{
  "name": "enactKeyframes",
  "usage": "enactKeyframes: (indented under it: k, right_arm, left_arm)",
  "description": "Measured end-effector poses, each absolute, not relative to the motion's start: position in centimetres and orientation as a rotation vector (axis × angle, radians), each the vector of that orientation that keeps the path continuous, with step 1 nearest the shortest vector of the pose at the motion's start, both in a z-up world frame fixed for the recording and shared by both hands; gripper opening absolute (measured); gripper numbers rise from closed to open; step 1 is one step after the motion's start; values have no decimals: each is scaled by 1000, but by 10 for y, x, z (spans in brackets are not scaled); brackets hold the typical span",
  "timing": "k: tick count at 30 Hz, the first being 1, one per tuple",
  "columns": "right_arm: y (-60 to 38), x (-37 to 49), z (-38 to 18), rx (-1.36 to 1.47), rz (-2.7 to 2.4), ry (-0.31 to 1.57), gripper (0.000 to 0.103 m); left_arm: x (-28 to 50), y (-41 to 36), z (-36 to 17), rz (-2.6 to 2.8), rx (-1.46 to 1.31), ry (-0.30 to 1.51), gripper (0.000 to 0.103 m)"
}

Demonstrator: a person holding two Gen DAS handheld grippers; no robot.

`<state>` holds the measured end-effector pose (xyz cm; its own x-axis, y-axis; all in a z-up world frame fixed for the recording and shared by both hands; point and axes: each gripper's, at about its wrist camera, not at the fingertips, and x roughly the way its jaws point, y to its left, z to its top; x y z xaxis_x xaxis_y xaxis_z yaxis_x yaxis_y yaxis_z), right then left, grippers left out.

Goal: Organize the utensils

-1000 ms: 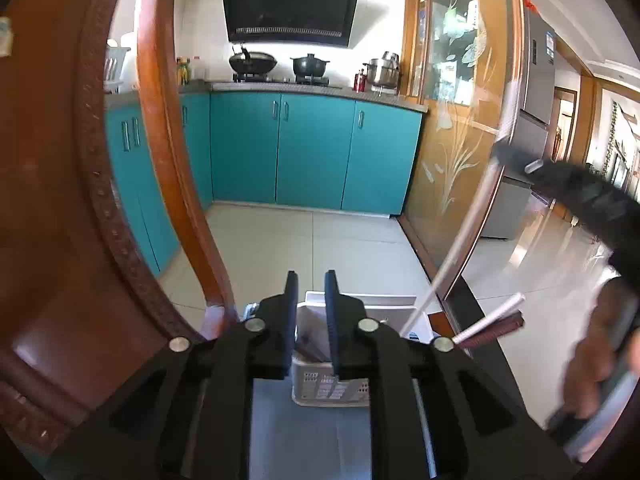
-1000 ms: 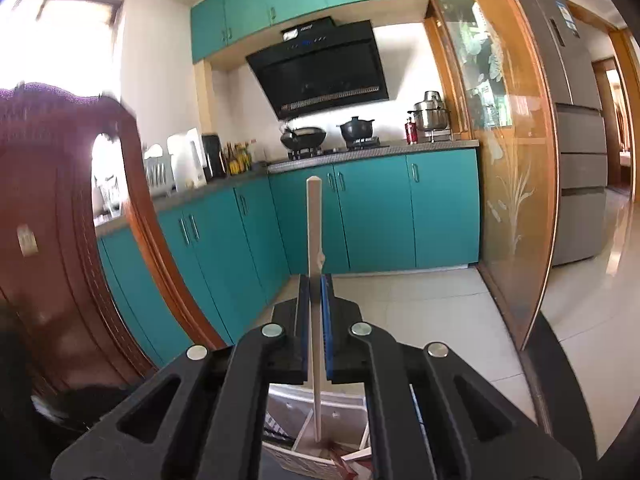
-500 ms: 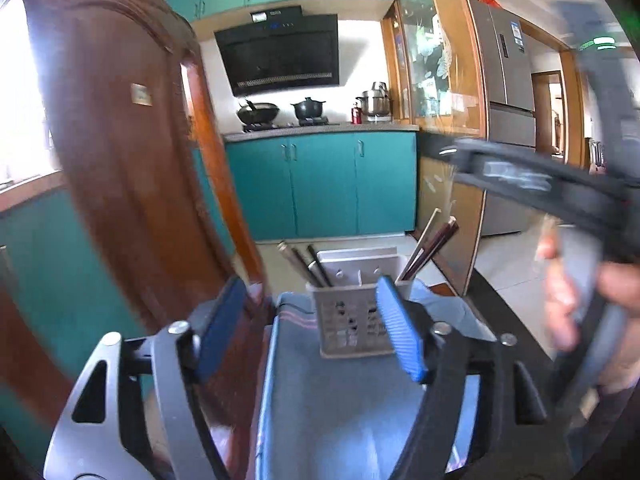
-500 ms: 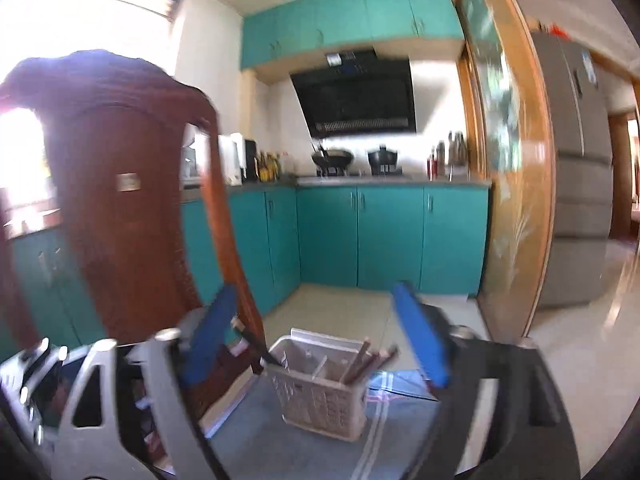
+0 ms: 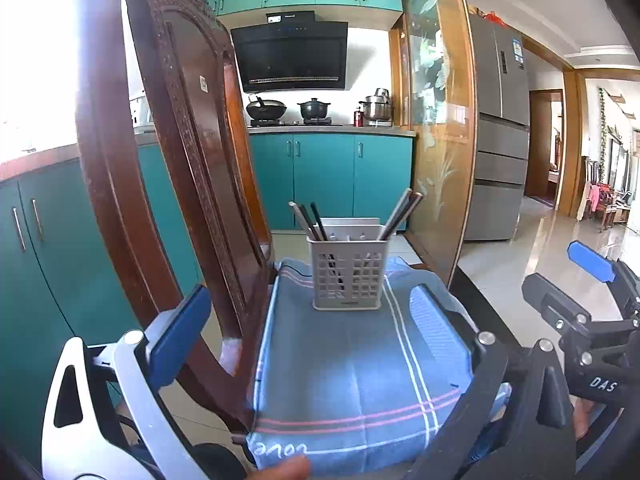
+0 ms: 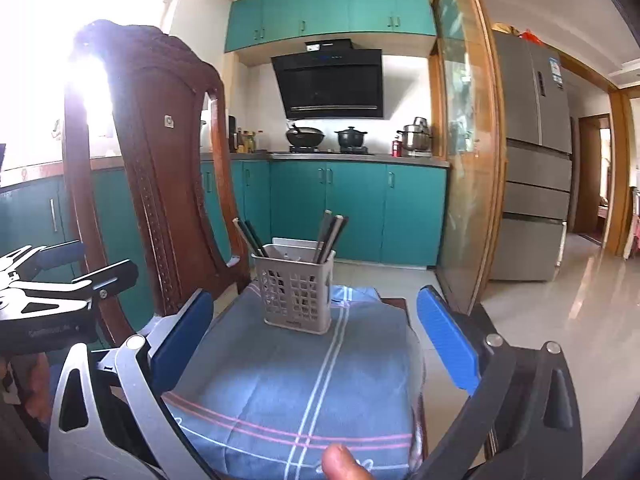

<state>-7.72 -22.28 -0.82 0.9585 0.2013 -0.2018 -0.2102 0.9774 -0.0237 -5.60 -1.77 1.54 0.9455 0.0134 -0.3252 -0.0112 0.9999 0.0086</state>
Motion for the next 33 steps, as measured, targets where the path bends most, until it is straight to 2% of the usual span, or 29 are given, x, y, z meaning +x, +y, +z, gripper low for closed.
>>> enactKeyframes:
  k: [15,33]
  right_arm:
    - [-221,-110,-5,-99,165,135,100]
    - [-224,-128,0,-89,181,86,100]
  left_arm:
    - [-105,-39,32,-43,67,238,99]
    - [-114,-34,39,-56,16,215,99]
